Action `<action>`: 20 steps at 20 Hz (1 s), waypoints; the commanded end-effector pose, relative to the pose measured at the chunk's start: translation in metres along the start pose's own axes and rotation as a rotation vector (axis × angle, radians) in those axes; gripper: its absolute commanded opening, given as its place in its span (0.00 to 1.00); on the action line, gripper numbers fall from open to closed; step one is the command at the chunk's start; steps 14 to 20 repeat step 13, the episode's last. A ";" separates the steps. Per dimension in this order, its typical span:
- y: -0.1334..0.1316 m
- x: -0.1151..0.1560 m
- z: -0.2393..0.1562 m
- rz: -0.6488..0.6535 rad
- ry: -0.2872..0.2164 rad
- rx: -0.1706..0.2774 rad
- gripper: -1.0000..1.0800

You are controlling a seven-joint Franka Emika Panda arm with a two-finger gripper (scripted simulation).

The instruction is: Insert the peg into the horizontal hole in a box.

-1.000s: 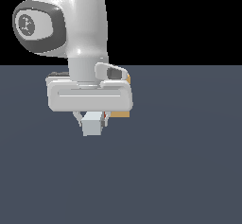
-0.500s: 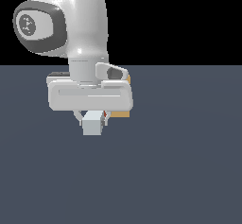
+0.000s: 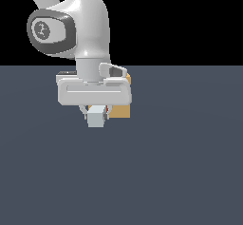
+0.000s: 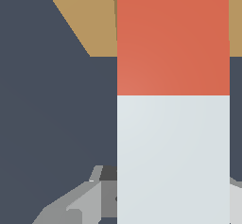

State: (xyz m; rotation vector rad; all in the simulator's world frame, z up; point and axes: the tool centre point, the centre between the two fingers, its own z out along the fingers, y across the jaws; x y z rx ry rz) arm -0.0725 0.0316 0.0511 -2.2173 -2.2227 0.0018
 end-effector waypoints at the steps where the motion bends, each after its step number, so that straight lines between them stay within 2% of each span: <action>1: 0.001 0.018 -0.002 -0.001 0.001 -0.003 0.00; 8: 0.001 0.043 -0.002 -0.001 0.001 -0.004 0.00; 20: 0.003 0.043 -0.002 -0.001 0.001 -0.004 0.00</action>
